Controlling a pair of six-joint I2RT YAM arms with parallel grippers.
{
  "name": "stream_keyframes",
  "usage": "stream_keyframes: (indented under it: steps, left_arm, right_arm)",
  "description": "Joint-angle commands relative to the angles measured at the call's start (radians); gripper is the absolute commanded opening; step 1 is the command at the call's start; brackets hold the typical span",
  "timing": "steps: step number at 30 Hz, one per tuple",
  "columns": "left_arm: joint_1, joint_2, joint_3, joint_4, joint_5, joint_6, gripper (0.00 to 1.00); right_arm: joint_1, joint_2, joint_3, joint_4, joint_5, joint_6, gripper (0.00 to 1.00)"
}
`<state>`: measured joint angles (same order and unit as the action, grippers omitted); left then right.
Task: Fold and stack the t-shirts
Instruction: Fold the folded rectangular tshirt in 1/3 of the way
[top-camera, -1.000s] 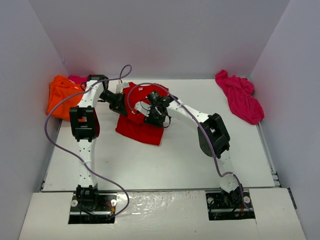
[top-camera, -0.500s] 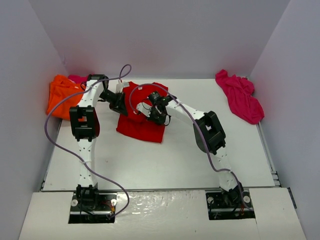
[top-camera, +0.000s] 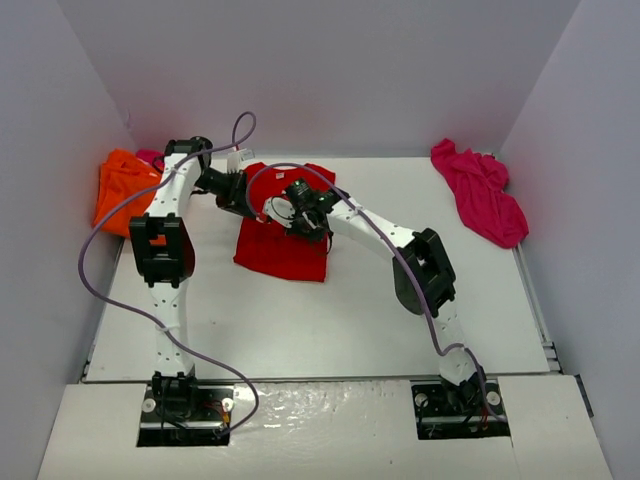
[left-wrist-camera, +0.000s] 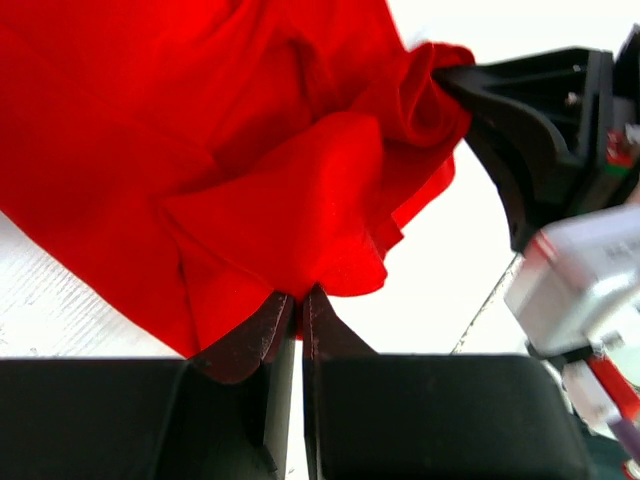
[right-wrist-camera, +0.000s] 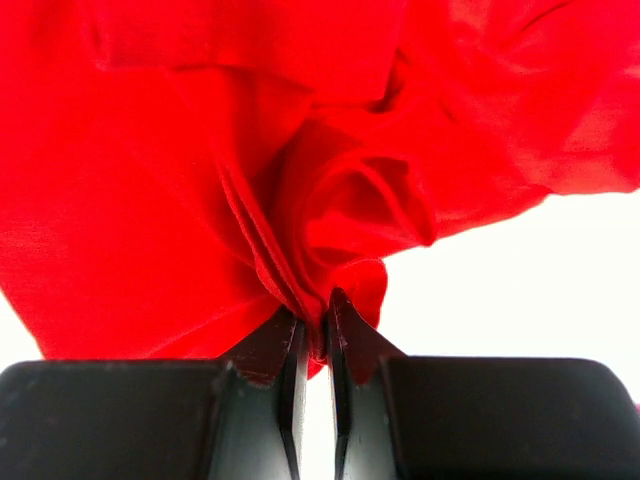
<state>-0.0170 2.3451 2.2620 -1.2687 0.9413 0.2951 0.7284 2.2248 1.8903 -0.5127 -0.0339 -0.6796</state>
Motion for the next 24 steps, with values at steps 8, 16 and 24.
stream_keyframes:
  steps: [8, 16, 24]
  left_arm:
    - [0.008, -0.151, 0.021, 0.031, 0.020, -0.051, 0.00]
    - [0.011, -0.078, 0.147, 0.005, -0.010, -0.071, 0.00]
    - [0.051, 0.061, 0.331, 0.003, -0.036, -0.124, 0.00]
  right_arm:
    - [0.036, -0.084, 0.128, -0.006, 0.192, -0.004, 0.02]
    - [0.008, -0.025, 0.174, -0.007, 0.206, -0.009, 0.00]
    - [-0.035, 0.075, 0.269, -0.006, 0.181, -0.020, 0.00]
